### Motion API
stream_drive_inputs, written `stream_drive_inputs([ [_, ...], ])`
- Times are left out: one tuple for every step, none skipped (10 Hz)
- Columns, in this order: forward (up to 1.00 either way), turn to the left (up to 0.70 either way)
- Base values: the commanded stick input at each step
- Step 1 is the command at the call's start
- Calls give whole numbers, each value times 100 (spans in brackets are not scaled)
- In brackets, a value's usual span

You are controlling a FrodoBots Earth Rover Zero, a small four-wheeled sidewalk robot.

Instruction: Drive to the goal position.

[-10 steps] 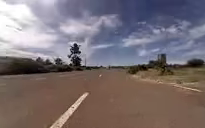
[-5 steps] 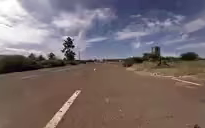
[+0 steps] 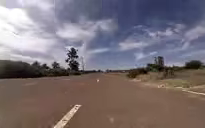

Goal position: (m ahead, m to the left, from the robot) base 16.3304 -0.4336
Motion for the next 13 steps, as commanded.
stream_drive_inputs([
  [100,0],
  [100,0],
  [100,0],
  [100,0],
  [100,0],
  [100,0],
  [100,0],
  [100,0],
  [100,0],
  [100,0],
  [100,0],
  [100,-6],
  [100,-15],
])
